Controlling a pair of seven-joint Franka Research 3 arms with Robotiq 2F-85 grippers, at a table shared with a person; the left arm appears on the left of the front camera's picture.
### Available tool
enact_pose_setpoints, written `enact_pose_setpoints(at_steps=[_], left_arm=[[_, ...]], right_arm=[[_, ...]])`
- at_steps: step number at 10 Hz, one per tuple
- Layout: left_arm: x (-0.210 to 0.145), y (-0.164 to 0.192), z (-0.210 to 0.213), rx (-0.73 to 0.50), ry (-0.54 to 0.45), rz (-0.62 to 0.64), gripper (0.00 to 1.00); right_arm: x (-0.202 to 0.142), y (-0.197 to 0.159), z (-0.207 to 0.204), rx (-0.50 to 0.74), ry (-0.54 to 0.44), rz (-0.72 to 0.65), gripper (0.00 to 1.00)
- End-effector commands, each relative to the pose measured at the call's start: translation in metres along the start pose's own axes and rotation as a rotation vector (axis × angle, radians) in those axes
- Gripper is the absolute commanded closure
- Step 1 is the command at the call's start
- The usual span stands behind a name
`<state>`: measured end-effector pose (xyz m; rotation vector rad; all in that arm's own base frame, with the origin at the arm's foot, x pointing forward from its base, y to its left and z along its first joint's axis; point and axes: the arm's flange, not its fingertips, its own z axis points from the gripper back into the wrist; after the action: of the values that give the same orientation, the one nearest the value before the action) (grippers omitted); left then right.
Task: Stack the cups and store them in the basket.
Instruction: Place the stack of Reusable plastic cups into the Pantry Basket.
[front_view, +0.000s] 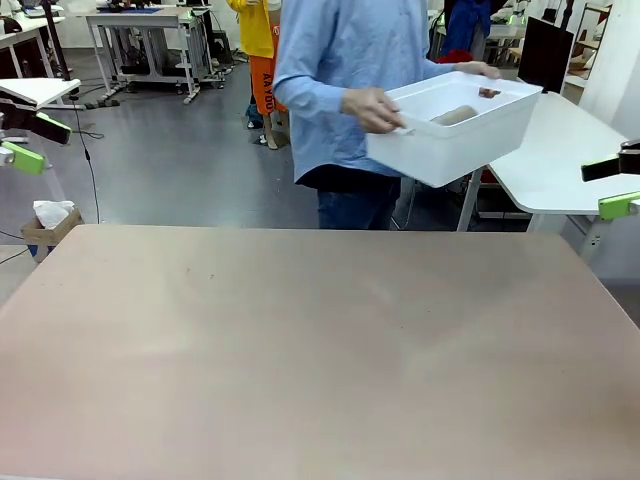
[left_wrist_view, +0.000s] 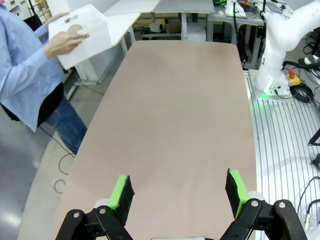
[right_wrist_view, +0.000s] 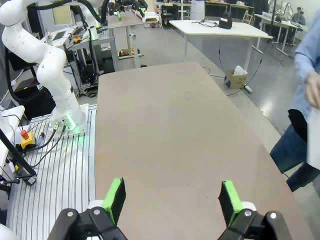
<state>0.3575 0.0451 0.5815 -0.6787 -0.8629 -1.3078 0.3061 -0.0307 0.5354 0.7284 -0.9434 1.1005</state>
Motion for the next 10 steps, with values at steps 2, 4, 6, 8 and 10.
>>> enact_pose_setpoints(at_steps=[2, 4, 6, 8, 10], left_arm=[[0.0034, 0.0015, -0.0011, 0.014, -0.020, 0.000, 0.03], [0.0034, 0.0015, -0.0011, 0.014, -0.020, 0.000, 0.03], [0.0034, 0.0015, -0.0011, 0.014, -0.020, 0.000, 0.03], [0.0034, 0.0015, -0.0011, 0.014, -0.020, 0.000, 0.03], [0.0034, 0.0015, -0.0011, 0.014, -0.020, 0.000, 0.03]], right_arm=[[0.0031, -0.0011, 0.0003, 0.001, -0.016, 0.004, 0.00], [0.0031, -0.0011, 0.0003, 0.001, -0.016, 0.004, 0.00], [0.0031, -0.0011, 0.0003, 0.001, -0.016, 0.004, 0.00], [0.0031, -0.0011, 0.0003, 0.001, -0.016, 0.004, 0.00], [0.0031, -0.0011, 0.0003, 0.001, -0.016, 0.004, 0.00]])
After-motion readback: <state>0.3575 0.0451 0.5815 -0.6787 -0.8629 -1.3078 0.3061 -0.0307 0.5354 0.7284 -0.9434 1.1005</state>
